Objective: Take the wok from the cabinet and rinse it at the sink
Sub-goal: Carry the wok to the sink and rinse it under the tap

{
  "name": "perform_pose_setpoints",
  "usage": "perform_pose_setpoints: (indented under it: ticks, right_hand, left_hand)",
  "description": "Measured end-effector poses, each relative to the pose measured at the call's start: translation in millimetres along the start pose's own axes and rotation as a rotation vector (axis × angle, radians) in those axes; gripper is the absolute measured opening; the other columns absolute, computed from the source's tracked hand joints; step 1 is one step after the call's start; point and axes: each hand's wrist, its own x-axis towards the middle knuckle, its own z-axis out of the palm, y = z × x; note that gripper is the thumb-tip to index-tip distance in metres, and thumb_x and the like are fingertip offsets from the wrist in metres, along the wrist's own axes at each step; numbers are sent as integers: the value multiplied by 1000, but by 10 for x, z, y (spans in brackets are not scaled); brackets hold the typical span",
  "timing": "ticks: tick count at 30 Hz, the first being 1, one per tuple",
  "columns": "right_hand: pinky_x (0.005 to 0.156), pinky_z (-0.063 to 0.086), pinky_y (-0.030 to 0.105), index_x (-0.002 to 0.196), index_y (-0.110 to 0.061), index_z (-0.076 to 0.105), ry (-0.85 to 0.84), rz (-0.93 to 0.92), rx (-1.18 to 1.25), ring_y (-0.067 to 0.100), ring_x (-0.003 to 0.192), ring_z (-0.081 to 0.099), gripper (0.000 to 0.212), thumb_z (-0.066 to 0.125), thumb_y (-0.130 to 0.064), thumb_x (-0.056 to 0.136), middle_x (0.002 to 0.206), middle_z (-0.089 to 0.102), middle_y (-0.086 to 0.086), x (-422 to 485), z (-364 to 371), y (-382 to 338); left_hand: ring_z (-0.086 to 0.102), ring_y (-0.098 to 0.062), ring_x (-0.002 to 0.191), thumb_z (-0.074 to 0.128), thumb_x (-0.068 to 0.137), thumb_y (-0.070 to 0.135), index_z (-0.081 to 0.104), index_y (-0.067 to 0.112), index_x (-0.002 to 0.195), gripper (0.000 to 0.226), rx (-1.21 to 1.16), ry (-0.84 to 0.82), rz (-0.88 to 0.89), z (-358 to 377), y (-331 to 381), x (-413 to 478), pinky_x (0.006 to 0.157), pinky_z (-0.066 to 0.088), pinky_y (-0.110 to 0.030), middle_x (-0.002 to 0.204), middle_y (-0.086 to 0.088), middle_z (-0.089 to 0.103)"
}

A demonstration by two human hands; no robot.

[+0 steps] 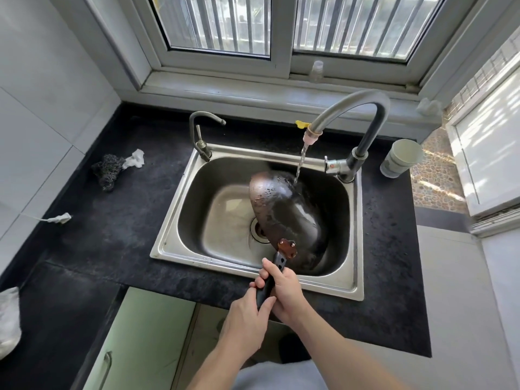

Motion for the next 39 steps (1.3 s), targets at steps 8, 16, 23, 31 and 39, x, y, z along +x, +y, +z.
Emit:
perform_pose_setpoints:
  ticks: [8,16,23,31,39]
  right_hand:
    - [72,57,36,74,-11,51,39,-65,104,17,58,52,27,61,-16,98,66,49,4,-114,91,80]
    - [66,55,34,77,-10,49,60,-68,252,16,54,49,24,58,-15,99,66,49,4,-228,194,56]
    - [59,43,25,70,-14,49,61,-7,412,11,49,42,32,53,-21,101,62,43,-1,-336,232,-48]
    - [54,49,24,67,-13,50,56,-40,367,10,49,43,35,56,-19,100,62,44,-1,-338,215,-49]
    - [61,54,28,79,-10,48,52,-173,260,12,53,50,23,67,-10,91,64,49,3,-267,101,51]
  left_hand:
    - [62,-9,67,50,98,43,54,21,101,22,111,-7,125,-159,8,-121,55,46,-21,84,5,67]
    - [68,-23,86,48,98,42,54,15,110,30,168,35,153,-180,114,-220,69,53,-34,97,-6,72]
    - [66,-29,102,45,99,43,52,11,117,37,268,54,135,-137,289,-240,74,47,-35,111,-12,69]
    - [66,-27,101,46,99,44,54,12,118,38,255,88,137,-123,320,-268,70,43,-29,111,-11,69]
    - [67,-29,97,46,99,42,55,14,115,34,183,95,119,-40,297,-291,75,49,-37,104,-11,72]
